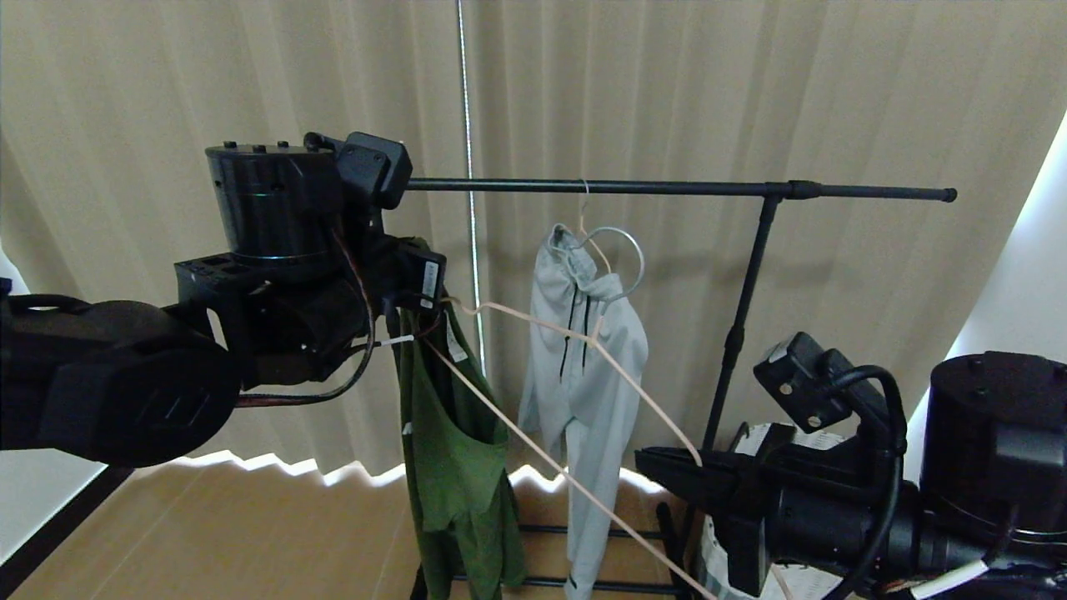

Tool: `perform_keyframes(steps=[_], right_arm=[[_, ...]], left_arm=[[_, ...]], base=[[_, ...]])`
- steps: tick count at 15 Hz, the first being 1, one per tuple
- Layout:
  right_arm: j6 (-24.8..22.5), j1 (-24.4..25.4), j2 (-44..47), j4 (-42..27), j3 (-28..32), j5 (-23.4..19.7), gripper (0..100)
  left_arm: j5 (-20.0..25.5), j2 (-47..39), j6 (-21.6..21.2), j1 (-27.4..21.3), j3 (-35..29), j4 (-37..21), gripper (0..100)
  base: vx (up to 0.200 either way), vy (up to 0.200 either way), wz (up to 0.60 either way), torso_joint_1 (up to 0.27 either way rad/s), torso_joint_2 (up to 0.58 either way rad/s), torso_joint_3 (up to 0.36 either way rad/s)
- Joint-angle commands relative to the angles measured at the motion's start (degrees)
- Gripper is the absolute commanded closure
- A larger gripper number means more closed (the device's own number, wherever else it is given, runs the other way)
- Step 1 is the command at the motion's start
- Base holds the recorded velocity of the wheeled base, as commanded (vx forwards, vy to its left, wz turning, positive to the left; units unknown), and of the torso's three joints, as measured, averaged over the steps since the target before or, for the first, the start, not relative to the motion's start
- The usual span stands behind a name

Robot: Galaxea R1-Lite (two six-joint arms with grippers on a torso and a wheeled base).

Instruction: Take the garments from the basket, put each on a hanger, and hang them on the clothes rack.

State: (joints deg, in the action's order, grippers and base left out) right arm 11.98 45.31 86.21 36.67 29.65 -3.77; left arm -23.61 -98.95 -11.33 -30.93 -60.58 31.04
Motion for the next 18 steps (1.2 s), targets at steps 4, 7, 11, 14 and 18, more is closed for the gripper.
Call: perform_keyframes(steps=[4,7,11,14,18], right_arm=[[3.2,-2.9,5.1,0.0,4.5,1.1,100],[3.8,-3.0,6.7,0.0,7.1,3.1,100],[3.8,-2.9,7.0,0.0,7.3,3.1,100],[3.8,-2.7,7.8,0.1,8.1,3.1,100],[3.8,-2.2,9.0,0.1,10.1,3.1,100]], left_arm=[[-0.2,4.8,-0.1,-1.9,3.9,-0.5,100],[-0.2,5.9,0.0,-3.2,4.9,-0.5,100],[0.4,5.5,0.3,-6.4,4.7,-0.2,100],[3.4,4.1,0.7,-12.2,2.7,0.1,100],[4.7,1.5,2.0,-15.7,-1.7,0.1,100]], base=[[0.000,0.000,0.00,0.000,0.00,0.000],[0.000,0.000,0.00,0.000,0.00,0.000],[0.000,0.000,0.00,0.000,0.00,0.000],[0.000,0.000,0.00,0.000,0.00,0.000],[0.000,0.000,0.00,0.000,0.00,0.000]])
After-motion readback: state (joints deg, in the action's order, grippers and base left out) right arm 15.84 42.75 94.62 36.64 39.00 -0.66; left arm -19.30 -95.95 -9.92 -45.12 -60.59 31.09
